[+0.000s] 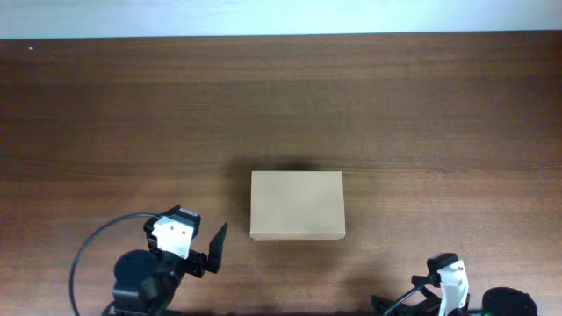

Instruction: Pack container

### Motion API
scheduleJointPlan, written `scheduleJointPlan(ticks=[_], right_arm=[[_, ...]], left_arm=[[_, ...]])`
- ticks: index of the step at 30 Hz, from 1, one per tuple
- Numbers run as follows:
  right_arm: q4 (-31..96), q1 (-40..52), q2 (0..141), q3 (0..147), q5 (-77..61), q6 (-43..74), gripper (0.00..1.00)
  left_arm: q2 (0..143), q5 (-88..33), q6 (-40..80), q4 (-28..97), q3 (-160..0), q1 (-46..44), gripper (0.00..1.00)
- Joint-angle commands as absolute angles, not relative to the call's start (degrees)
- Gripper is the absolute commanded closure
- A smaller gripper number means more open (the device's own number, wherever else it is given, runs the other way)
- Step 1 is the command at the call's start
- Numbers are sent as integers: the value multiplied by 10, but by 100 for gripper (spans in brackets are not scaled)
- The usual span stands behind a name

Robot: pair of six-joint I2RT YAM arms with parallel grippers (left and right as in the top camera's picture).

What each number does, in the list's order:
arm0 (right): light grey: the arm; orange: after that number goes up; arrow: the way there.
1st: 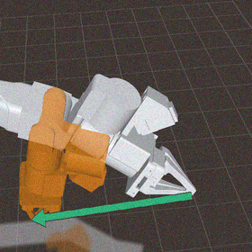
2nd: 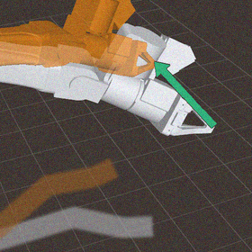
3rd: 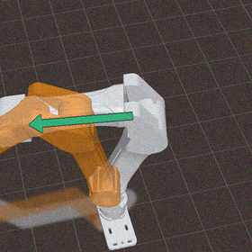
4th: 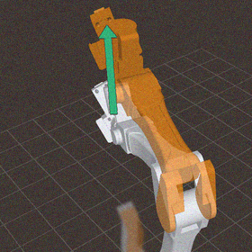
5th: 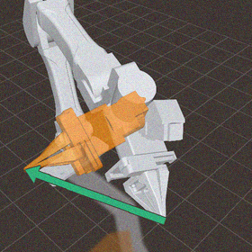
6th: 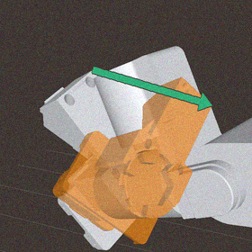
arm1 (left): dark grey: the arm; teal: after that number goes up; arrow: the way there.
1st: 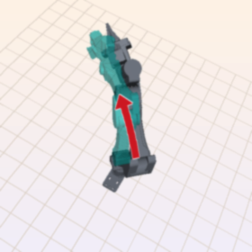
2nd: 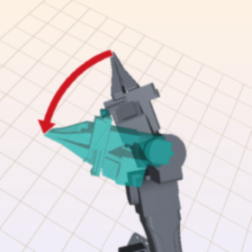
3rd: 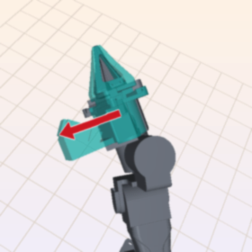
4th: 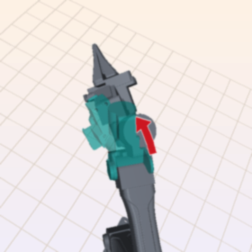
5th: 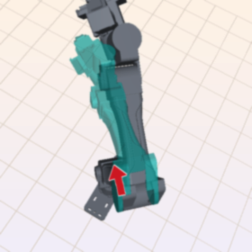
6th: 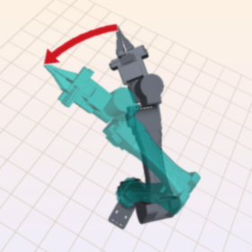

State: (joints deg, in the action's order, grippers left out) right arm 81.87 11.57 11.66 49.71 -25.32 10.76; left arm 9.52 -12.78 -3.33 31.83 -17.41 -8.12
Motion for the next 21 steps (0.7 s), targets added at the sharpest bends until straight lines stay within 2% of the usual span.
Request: scheduleJointPlan(ticks=[1, 5, 21], right_arm=[[817, 120, 112, 503, -248, 110, 1], [817, 120, 112, 503, -248, 110, 1], [817, 120, 112, 503, -248, 110, 1]], left_arm=[[56, -123, 11, 299, -125, -66, 1], [22, -130, 23, 275, -83, -56, 1], [3, -120, 22, 278, -84, -55, 1]])
